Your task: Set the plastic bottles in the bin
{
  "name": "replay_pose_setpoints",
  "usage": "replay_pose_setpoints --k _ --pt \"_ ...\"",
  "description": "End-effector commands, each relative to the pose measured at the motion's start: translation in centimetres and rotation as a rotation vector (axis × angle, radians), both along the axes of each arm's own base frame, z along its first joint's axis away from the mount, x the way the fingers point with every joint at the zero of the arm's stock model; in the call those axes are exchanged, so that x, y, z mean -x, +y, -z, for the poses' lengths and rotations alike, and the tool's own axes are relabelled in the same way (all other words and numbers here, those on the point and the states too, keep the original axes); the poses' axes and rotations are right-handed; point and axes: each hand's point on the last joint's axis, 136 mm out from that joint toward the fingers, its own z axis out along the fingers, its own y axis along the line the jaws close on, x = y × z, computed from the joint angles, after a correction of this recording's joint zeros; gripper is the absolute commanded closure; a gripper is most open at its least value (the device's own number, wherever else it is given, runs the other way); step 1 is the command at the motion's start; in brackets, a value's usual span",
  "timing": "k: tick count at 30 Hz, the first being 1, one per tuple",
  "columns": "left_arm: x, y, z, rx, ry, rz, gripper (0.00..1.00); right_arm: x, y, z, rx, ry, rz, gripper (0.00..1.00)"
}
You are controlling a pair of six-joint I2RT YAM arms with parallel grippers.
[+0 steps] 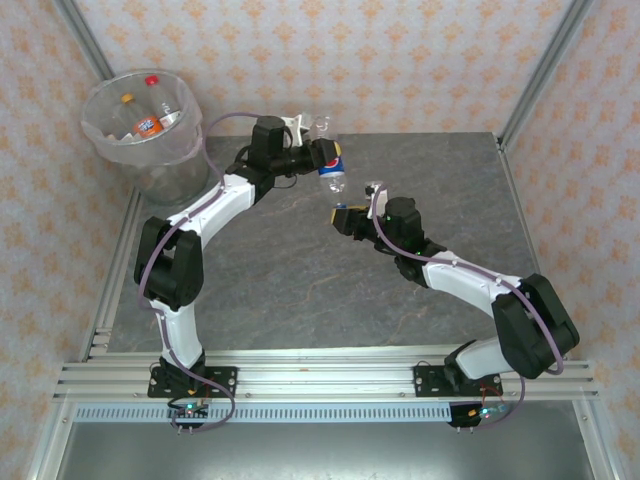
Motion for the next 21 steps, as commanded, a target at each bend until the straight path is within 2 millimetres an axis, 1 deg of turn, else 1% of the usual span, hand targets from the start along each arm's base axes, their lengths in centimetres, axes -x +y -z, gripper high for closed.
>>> replay_pose_setpoints --k 1,4,7,9,11,14,19,21 --pt "-0.5 1.6 -2.9 0.014 -0.058 -0.048 0.58 -0.5 -1.0 -1.9 0.011 -0.053 0.060 0.35" --pt "-1.0 2.8 -2.9 0.020 -0.051 -0.081 0.58 -0.5 -2.0 -1.4 0.036 -0.045 0.109 0.21" --pt "-1.4 4.0 -3.1 0.010 -0.050 -0.110 0.58 -0.5 -3.1 -1.3 0.049 -0.054 0.163 0.07" --pt "-1.5 4.9 -3.2 -0.013 -0.056 -0.133 0.58 -0.4 -3.8 -1.5 0.060 -0.066 0.190 0.01" --pt "-1.4 5.8 -3.6 -0.046 -0.066 -0.154 0.58 -0.6 -4.8 -1.6 0.071 -0.072 0.245 0.01" --pt "-1.3 7.7 -4.4 -0.122 -0.087 -0.203 0.58 -1.1 -7.0 -1.3 0.103 -0.072 0.361 0.01" --pt "-1.4 11.9 -6.0 -0.271 -0.117 -0.316 0.58 -1.9 -10.9 -0.5 0.112 -0.029 0.570 0.01" --pt "-1.5 13.7 -6.7 -0.316 -0.121 -0.360 0.58 -2.2 -12.2 0.2 0.105 0.003 0.629 0.01"
